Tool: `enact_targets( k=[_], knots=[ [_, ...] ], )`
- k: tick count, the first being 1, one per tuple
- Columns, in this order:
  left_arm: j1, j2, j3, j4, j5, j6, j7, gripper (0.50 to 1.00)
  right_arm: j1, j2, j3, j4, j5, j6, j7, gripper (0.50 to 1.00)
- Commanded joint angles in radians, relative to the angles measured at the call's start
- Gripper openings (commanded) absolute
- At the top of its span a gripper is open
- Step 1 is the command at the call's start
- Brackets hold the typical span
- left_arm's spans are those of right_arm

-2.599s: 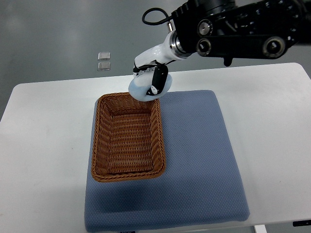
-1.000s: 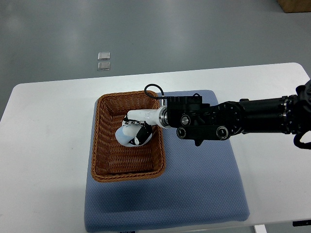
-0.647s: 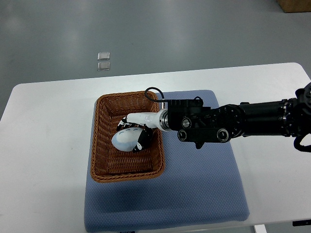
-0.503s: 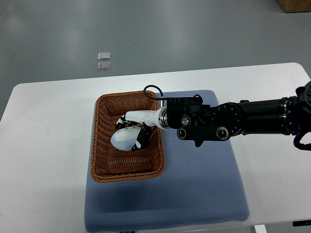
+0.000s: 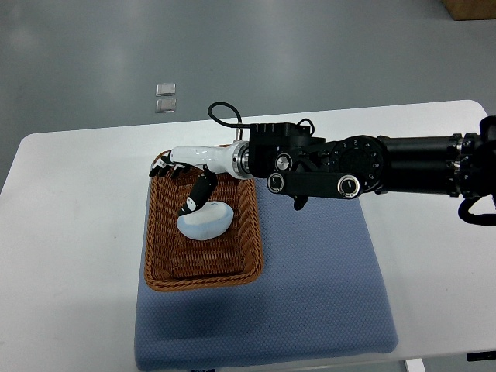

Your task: Place blue toy in brown basket

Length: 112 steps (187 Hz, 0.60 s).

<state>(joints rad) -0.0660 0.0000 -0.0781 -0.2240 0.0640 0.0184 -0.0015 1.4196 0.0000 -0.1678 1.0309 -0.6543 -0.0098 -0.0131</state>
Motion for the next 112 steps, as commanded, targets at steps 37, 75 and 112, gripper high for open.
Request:
enact_targets(
  k=[37,75,112],
  knots=[
    [0.000,0.000,0.000,-0.006,0.000,0.000,0.000,1.000,-0.173,-0.210,0.407,-0.002,0.004,0.005,0.087,0.856],
    [0.000,0.000,0.001,-0.008,0.000,0.000,0.000,1.000,-0.485,-0.227,0.826,-0.028,0.007,0.004,0.163,0.856],
    [0.000,0.000,0.000,-0.008,0.000,0.000,0.000,1.000,-0.700,-0.114,1.151,-0.124,0.013,0.005,0.236,0.856]
  ],
)
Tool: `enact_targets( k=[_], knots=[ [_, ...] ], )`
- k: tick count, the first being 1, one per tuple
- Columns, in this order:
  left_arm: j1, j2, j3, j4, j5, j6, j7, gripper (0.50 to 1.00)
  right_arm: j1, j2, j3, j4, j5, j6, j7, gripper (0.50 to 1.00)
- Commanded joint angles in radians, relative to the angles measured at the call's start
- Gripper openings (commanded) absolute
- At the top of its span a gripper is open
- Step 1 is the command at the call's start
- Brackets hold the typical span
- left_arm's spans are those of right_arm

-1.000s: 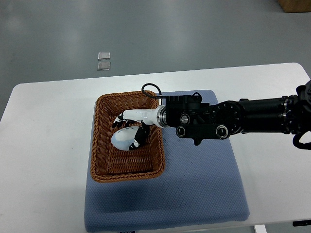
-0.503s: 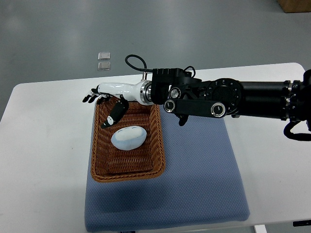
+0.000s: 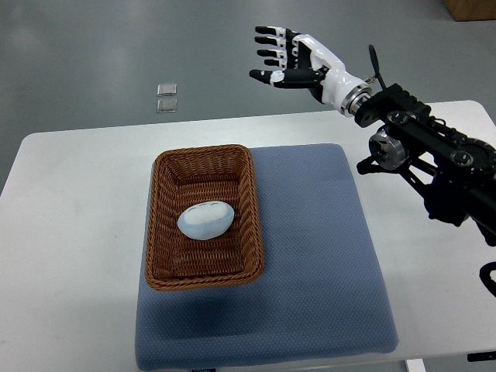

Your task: Place blue toy in brown basket

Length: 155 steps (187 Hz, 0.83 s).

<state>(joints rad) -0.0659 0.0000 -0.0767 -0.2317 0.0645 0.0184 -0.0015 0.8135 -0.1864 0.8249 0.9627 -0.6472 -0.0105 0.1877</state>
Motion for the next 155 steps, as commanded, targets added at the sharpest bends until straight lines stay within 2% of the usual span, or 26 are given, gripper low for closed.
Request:
enact_targets(
  k=[1,23,43,59,79,155],
  knots=[
    [0.000,0.000,-0.002,-0.001,0.000,0.000,0.000,1.000,-0.100,0.085,0.177,-0.064,0.009,0.007,0.036,0.856],
    [0.000,0.000,-0.002,-0.001,0.000,0.000,0.000,1.000,-0.143,0.143,0.304,-0.128,0.130,0.017,0.038,0.858],
    [0.000,0.000,-0.002,-0.001,0.001,0.000,0.000,1.000,-0.155,0.153,0.304,-0.160,0.276,0.020,0.038,0.860],
    [0.000,0.000,-0.002,-0.001,0.001,0.000,0.000,1.000,-0.169,0.159,0.306,-0.171,0.337,0.058,0.038,0.878],
    [0.000,0.000,0.000,0.000,0.000,0.000,0.000,1.000,-0.185,0.159,0.306,-0.176,0.348,0.084,0.038,0.893],
    [0.000,0.000,0.000,-0.001,0.001,0.000,0.000,1.000,-0.188,0.157,0.303,-0.191,0.348,0.110,0.036,0.901]
  ],
)
